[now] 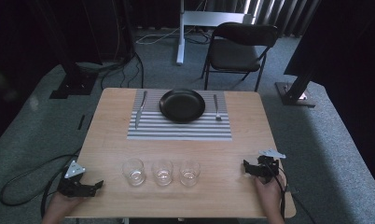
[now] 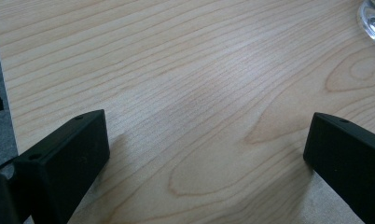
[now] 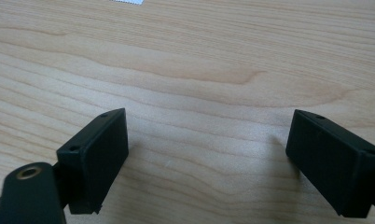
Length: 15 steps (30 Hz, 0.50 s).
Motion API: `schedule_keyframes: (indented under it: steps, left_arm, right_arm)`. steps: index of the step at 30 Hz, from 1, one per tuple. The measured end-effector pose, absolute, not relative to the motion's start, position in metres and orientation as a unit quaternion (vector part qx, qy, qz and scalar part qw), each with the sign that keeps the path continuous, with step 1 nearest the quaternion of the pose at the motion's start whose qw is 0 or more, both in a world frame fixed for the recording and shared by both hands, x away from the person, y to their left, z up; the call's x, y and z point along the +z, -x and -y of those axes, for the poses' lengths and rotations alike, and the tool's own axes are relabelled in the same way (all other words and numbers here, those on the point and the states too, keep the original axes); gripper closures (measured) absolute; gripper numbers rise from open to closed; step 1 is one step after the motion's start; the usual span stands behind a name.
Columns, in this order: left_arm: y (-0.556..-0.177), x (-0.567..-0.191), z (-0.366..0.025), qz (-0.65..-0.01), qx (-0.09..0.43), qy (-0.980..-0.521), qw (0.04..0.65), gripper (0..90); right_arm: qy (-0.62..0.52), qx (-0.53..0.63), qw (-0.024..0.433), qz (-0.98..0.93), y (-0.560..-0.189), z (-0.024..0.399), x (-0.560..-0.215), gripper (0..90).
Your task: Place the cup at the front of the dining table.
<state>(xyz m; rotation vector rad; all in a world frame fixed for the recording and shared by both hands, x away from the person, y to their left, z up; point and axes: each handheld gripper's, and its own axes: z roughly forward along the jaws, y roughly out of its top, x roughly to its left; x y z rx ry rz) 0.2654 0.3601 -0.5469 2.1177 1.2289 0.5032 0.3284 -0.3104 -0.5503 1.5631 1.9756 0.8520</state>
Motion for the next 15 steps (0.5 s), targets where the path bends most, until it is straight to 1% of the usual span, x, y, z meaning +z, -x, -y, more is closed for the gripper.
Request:
schedule_keyframes:
  steps: [4, 8, 15]
  left_arm:
    - [-0.2654, -0.5469, -0.3603, -0.468, 0.192, -0.803, 0.315, 0.5]
    - [-0.2658, -0.5468, -0.3622, -0.482, 0.198, -0.794, 0.311, 0.5]
    - [-0.2659, -0.5468, -0.3625, -0.48, 0.197, -0.796, 0.312, 0.6]
  right_arm:
    - [-0.571, 0.311, 0.239, -0.721, -0.3284, 0.3104, -0.5503, 12.3]
    - [-0.571, 0.311, 0.239, -0.722, -0.3284, 0.3104, -0.5502, 12.3]
    - [-0.571, 0.311, 0.239, -0.721, -0.3284, 0.3104, -0.5503, 12.3]
